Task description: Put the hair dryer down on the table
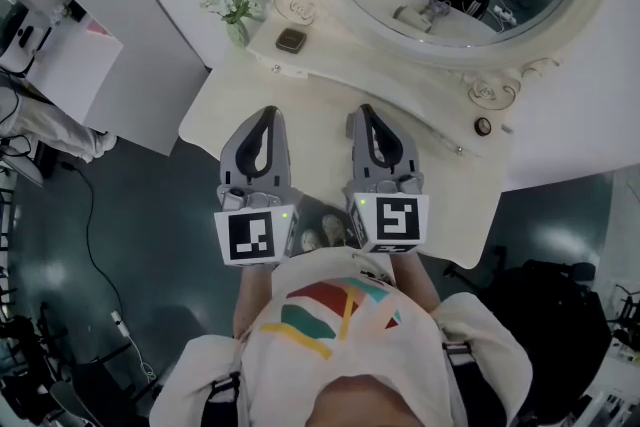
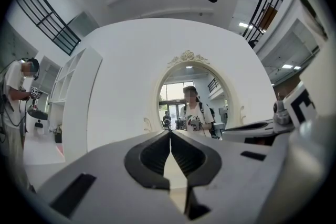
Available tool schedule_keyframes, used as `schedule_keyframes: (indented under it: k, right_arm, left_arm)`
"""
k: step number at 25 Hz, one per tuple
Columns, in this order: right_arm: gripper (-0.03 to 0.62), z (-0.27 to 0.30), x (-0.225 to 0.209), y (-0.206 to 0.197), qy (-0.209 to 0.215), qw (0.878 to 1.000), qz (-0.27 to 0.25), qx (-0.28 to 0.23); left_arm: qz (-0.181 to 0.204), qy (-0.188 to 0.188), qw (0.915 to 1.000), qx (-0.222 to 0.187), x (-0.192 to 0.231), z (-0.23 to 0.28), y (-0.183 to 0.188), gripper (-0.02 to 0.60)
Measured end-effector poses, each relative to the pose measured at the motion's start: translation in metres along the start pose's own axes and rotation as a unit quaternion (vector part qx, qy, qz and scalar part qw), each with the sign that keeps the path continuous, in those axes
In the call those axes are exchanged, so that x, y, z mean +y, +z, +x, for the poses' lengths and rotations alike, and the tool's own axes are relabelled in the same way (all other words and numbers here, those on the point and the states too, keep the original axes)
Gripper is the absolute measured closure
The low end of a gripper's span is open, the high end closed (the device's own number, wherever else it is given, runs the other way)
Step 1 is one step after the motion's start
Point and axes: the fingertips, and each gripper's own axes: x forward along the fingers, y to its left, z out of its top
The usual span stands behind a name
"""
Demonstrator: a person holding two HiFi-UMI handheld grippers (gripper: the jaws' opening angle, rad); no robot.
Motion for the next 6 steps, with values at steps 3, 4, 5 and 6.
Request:
schedule_keyframes:
  k: [3, 4, 5, 6]
  right_arm:
    - [0.594, 0.0002, -0.0009, -0.0011, 0.0, 1.0, 0.004, 0.001]
    - [0.594, 0.0004, -0.0014, -0.0017, -0.001, 1.0, 0.006, 0.001]
    - [0.594, 0.0006, -0.0019, -0.0022, -0.001, 1.0, 0.008, 0.001]
    - [0.594, 0.0008, -0.0024, -0.0028, -0.001, 1.0, 0.01, 0.001]
  left_arm:
    - [0.001, 0.004, 1.0, -0.007, 0.0005, 0.0009, 0.003, 0.575]
    - [0.001, 0.004, 1.0, -0.007, 0.0003, 0.0012, 0.003, 0.575]
    - [0.001, 0.003, 1.0, -0.005, -0.0002, 0.0014, 0.0021, 0.575]
    - [0.001, 0.002, 1.0, -0.003, -0.0008, 0.0015, 0.001, 0.575]
